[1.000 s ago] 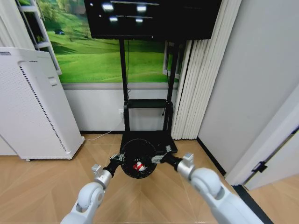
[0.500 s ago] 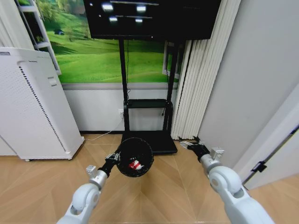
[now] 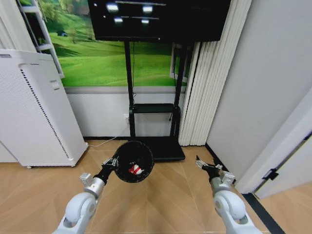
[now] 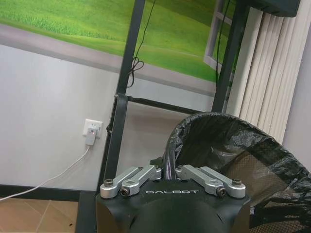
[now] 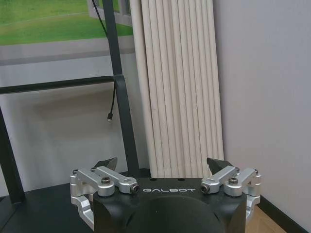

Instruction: Pick up the trash bin and place the garbage on the floor into it.

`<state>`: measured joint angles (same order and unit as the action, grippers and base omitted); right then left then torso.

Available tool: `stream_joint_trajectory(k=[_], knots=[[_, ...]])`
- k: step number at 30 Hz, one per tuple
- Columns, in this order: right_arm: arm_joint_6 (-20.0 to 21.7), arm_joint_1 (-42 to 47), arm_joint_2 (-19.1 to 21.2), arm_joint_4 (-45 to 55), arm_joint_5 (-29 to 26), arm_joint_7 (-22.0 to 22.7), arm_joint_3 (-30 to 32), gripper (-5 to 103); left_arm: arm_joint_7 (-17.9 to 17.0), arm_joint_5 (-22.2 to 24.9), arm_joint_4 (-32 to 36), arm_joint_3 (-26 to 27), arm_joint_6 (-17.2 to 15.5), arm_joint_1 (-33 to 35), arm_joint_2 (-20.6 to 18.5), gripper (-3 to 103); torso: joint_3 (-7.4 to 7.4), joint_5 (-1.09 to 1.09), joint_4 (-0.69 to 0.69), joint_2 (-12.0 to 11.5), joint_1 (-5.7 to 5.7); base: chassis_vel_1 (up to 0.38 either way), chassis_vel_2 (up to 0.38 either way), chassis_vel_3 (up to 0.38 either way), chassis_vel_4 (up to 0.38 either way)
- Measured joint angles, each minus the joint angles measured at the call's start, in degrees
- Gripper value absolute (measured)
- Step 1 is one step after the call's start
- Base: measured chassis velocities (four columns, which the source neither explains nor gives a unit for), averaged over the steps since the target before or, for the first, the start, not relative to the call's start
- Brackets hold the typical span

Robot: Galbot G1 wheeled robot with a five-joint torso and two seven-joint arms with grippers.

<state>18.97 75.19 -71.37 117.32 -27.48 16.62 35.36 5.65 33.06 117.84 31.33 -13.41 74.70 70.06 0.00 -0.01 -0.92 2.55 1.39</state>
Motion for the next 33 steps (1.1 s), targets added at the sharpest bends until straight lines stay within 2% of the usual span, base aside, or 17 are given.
stream_joint_trajectory(k=[18, 24, 33], knots=[[0.96, 0.14, -0.59, 0.34, -0.05, -0.61, -1.18, 100, 0.58, 0.3, -0.33, 0.94, 0.0, 0.14, 0.14, 7, -0.01, 0.01, 0.0, 0.01, 0.0, 0.066, -0.061, -0.069, 0.068], [-0.34, 0.02, -1.25, -0.99, 4.42, -0.82, -1.53, 100, 0.58, 0.44, -0.48, 0.98, 0.0, -0.09, -0.09, 7, 0.0, 0.01, 0.0, 0.0, 0.0, 0.0, 0.0, 0.0, 0.0], [-0.58, 0.86, -1.36, -0.56, 5.54, -1.27, -1.76, 100, 0.58, 0.59, -0.47, 1.3, 0.0, -0.11, -0.34, 7, 0.0, 0.01, 0.0, 0.0, 0.0, 0.048, 0.049, -0.046, -0.048]])
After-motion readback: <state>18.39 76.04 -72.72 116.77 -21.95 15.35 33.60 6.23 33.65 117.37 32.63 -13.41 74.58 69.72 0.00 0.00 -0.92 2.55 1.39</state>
